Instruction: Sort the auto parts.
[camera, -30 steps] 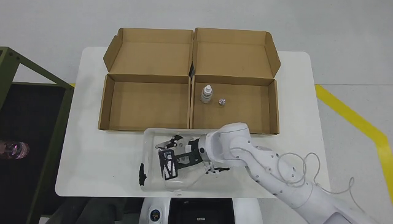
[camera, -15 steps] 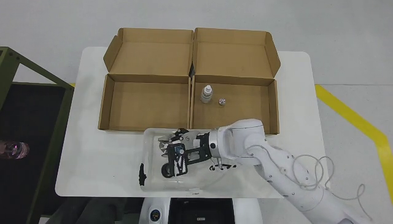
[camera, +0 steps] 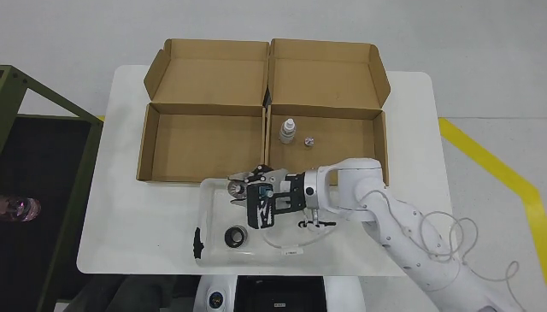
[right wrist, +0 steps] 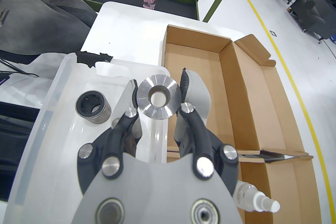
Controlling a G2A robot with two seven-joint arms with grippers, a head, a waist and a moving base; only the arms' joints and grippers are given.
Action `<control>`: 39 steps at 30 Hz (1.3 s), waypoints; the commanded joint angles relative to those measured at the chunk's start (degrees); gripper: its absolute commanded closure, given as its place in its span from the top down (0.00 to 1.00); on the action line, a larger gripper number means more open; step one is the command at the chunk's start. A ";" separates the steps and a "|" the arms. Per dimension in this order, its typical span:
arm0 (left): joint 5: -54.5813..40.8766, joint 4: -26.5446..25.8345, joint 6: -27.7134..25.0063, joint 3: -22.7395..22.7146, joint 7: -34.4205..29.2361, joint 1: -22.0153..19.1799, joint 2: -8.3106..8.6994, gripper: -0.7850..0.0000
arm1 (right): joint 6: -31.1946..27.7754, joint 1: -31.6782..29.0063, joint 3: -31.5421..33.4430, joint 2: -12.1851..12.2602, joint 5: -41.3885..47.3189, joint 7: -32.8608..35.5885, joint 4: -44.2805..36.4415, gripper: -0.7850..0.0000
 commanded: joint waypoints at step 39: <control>0.00 0.00 0.00 0.00 0.00 0.00 0.00 1.00 | 12.48 23.35 -13.43 -9.93 8.85 3.95 33.28 0.00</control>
